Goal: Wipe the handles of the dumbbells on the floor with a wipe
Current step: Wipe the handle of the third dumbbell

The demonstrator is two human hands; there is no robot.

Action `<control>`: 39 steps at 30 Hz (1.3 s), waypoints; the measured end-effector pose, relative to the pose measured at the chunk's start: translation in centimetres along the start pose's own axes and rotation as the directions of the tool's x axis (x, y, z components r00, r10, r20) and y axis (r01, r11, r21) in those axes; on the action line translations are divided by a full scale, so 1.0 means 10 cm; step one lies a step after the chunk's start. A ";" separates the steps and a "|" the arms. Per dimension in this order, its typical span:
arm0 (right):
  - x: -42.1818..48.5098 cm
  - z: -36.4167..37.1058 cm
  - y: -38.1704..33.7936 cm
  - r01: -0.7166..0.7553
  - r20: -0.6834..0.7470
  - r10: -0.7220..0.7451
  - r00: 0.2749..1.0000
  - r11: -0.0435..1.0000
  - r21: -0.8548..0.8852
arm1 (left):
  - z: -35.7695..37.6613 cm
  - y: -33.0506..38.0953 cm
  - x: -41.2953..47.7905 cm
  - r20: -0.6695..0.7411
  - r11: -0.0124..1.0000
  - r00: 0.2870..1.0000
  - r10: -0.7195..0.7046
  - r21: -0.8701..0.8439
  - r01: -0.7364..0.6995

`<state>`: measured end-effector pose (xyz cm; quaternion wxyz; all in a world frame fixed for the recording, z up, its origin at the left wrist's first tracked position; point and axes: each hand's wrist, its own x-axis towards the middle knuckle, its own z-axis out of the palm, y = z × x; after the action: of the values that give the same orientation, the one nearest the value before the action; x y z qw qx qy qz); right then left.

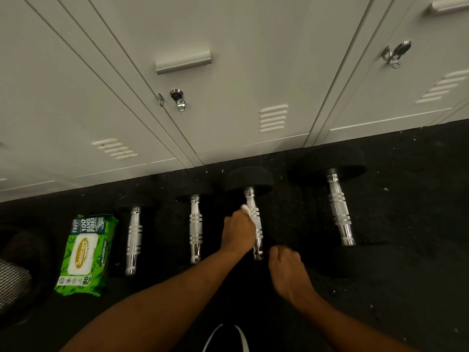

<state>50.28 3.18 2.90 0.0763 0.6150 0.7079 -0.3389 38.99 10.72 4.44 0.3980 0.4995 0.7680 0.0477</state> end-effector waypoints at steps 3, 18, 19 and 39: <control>0.00 0.00 0.00 0.012 0.000 -0.012 1.000 1.000 0.013 | 0.04 -0.11 -0.17 0.023 0.998 1.000 0.021 0.059 -0.022; 0.00 -0.01 0.00 -0.028 0.033 0.028 0.999 1.000 -0.002 | 0.01 -0.02 0.02 0.022 0.988 0.991 -0.134 -0.075 0.135; 0.00 -0.01 -0.01 -0.028 0.030 0.028 0.999 1.000 0.001 | -0.02 0.03 0.09 0.010 0.984 0.990 -0.138 -0.110 0.139; -0.01 0.03 0.01 0.060 -0.082 -0.058 0.995 0.998 0.023 | -0.06 -0.22 -0.22 -0.040 0.988 0.990 0.138 0.071 -0.135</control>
<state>50.33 2.91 2.66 0.0295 0.6078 0.7240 -0.3248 37.40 8.05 5.06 0.3592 0.5630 0.7419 0.0599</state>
